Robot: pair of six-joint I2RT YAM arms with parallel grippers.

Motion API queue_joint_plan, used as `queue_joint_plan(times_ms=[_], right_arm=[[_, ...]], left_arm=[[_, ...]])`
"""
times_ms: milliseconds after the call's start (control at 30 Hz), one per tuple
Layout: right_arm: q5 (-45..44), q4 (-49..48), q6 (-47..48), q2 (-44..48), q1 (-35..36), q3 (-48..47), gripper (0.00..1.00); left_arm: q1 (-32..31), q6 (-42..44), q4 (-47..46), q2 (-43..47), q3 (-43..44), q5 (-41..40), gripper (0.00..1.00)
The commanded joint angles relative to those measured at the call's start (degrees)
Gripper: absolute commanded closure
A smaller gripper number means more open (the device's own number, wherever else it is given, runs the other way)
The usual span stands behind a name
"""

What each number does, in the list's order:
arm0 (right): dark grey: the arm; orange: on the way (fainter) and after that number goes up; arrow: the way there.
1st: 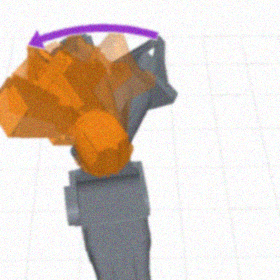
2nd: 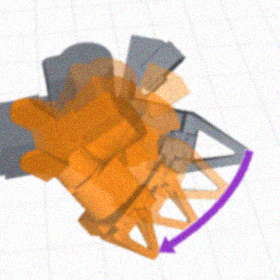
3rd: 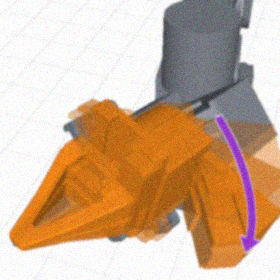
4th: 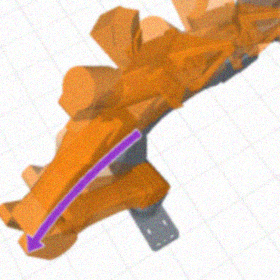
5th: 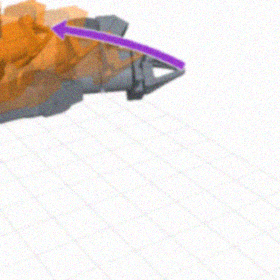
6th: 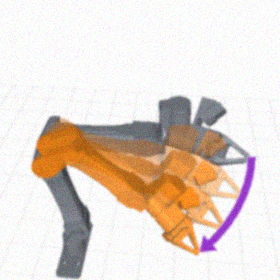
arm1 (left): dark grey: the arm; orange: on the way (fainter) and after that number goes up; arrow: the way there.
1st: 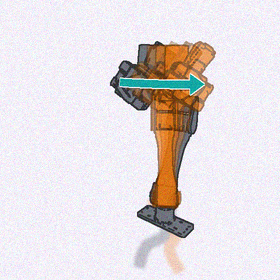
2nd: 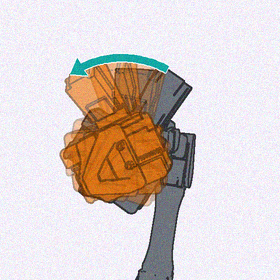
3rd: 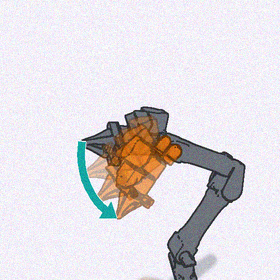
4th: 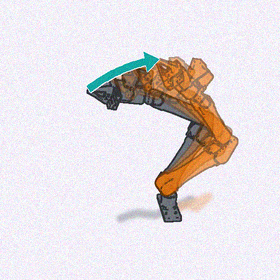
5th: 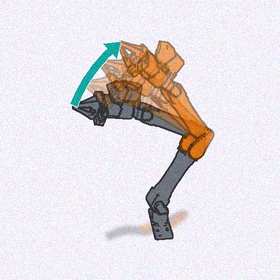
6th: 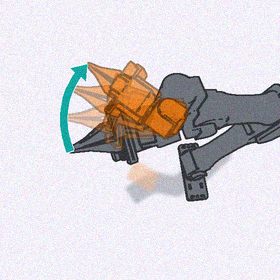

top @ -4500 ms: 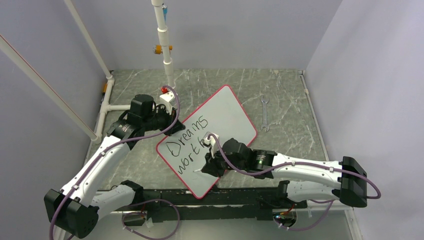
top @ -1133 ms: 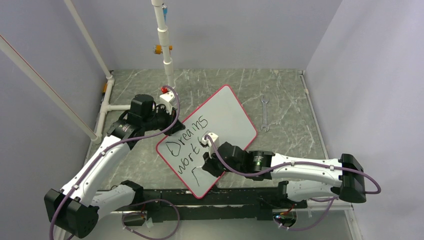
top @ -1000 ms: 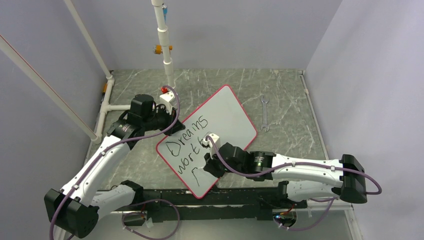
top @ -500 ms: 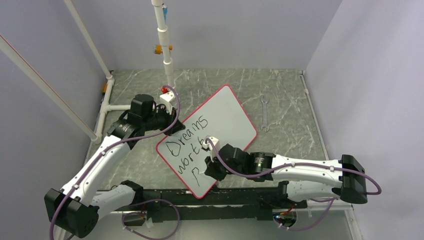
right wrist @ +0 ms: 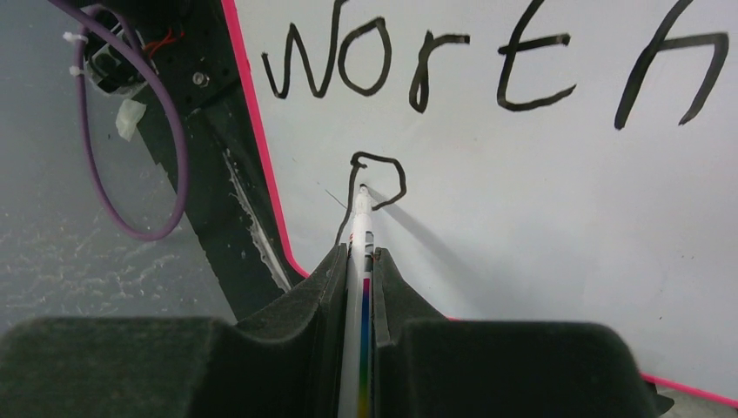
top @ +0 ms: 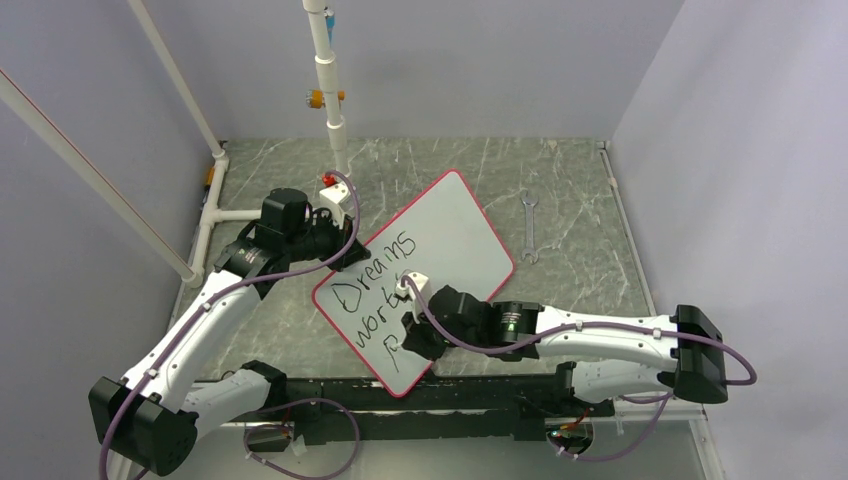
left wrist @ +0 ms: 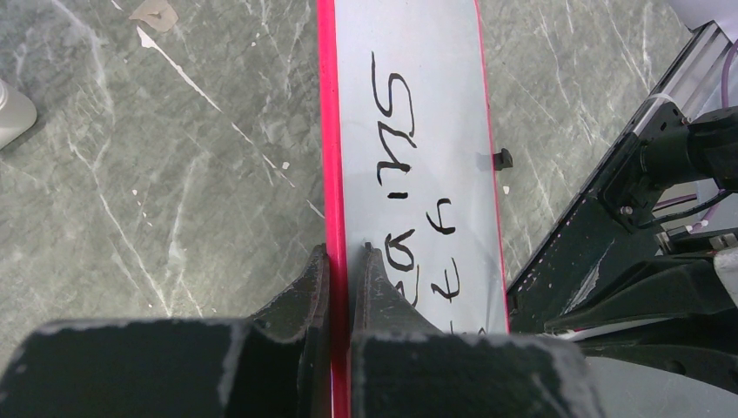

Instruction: Write a sentence on the whiteboard

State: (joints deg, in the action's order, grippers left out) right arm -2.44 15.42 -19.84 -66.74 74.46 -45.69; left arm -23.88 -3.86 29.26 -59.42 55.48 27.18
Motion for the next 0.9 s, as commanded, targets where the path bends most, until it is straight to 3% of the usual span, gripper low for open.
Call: queue_joint_plan(times_ms=[0,567,867], right_arm=[[-1.86,-1.25,1.65,-0.60,0.10,-3.27,1.00],[-8.41,-2.37,-0.69,8.76,0.03,0.66,1.00],[-10.06,-1.89,-1.83,7.69,-0.12,2.59,1.00]], left_arm=[[-0.47,5.26,-0.59,0.09,-0.20,-3.16,1.00],[-0.52,5.15,-0.61,0.18,-0.20,-3.17,1.00],[-0.55,5.11,-0.60,0.07,-0.29,-3.44,1.00]])
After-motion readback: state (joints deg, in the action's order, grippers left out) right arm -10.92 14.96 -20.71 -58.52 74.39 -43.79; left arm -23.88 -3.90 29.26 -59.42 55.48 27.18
